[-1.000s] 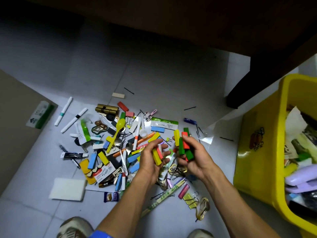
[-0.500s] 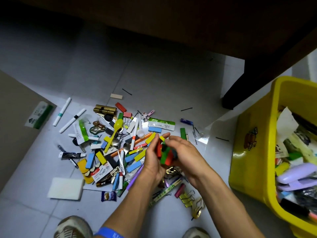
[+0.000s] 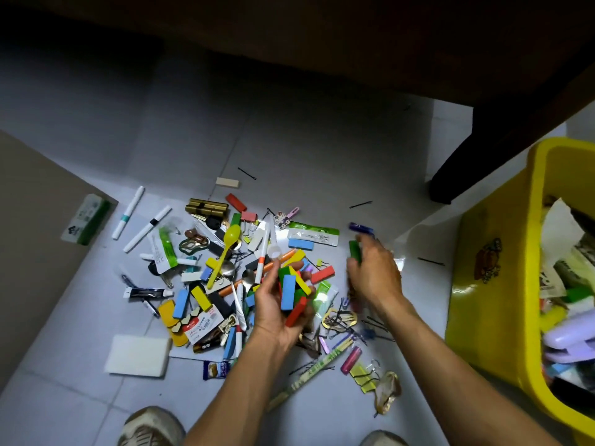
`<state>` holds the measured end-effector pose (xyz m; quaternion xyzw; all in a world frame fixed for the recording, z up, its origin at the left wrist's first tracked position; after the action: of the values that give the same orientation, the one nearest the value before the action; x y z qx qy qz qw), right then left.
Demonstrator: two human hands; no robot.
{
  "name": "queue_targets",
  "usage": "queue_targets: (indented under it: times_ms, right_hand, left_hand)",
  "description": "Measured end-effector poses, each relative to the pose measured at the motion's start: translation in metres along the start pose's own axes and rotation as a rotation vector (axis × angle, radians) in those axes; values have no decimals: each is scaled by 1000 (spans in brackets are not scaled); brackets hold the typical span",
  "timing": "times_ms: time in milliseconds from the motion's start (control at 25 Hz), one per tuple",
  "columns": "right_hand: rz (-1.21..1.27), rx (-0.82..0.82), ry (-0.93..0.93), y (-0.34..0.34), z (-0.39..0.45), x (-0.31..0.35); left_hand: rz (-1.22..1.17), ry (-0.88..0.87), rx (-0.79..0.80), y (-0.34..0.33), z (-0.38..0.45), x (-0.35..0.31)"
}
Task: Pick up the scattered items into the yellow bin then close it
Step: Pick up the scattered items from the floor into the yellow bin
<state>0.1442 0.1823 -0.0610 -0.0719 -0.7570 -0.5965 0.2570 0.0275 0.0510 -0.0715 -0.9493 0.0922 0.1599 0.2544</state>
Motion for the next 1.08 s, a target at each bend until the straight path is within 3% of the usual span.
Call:
queue_targets:
  times_ms: [80,160,320,440,640,720,880,1080]
  right_hand:
    - [-256,58,142,-19,6,-5]
    - [-340,27,199,-28,10,-6]
    - [-177,-46,184,-30,-1,4]
    - [5,-1,179,-33,-16,13]
    - [-375,250,482,-52,-28,23]
    - [-405,228,473,-55,-30,23]
    - [-180,114,477,-54,-24,43]
    - [-358,196,620,-75,-15,66]
  left_hand:
    - [-14,11,-36,15,-1,-8]
    - [-10,10,-66,30,-1,-14]
    - [4,-18,-128,39,-2,-20]
    - [-22,-12,-125,38,-5,-21]
    - [-66,18,-124,47,-12,-30]
    - [-88,16,-106,49,-15,-34]
    - [-132,1,-68,47,-13,-39]
    - [-81,-43,-108,58,-14,-43]
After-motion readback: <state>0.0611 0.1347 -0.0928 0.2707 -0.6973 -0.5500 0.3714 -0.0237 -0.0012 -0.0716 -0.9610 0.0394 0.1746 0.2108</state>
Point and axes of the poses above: each hand's wrist, its own z-axis towards the middle knuckle, its own y-axis out of the back of the hand, x = y × z, the point moved 2 cm from there along z, towards the middle knuckle, and after that the axes turned 8 degrees about -x, right-handed, at the moved point
